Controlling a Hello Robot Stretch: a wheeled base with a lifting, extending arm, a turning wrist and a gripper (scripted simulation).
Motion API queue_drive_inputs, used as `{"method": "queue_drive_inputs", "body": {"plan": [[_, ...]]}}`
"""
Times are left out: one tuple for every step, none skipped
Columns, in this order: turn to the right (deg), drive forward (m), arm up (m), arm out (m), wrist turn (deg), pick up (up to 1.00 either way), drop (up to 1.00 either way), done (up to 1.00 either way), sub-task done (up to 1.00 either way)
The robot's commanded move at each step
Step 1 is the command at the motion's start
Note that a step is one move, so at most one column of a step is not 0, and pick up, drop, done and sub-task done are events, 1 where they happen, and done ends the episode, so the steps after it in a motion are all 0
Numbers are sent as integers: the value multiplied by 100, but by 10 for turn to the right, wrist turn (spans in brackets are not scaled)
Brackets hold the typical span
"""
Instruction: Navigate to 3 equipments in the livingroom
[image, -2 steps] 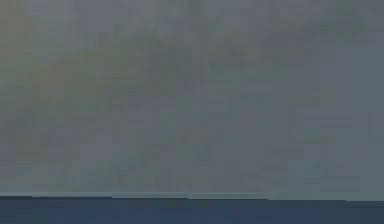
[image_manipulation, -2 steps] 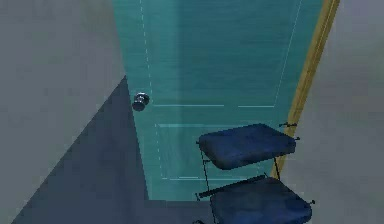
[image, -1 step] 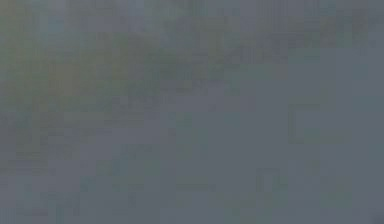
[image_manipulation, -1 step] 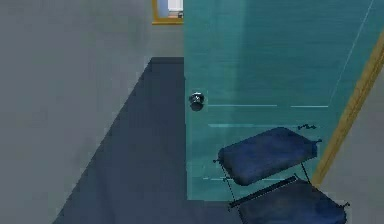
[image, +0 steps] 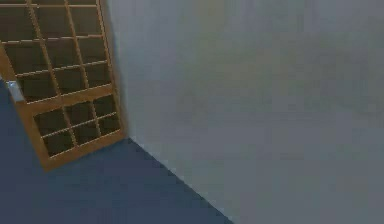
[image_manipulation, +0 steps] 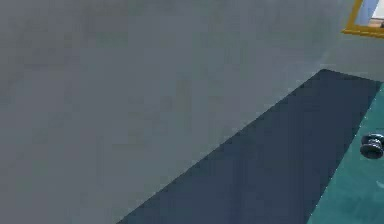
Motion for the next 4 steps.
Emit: {"method": "queue_drive_inputs", "body": {"plan": [[-420,0,0,0,0,0,0,0,0],[0,30,0,0,0,0,0,0,0],[-150,0,0,0,0,0,0,0,0],[0,100,0,0,0,0,0,0,0]]}}
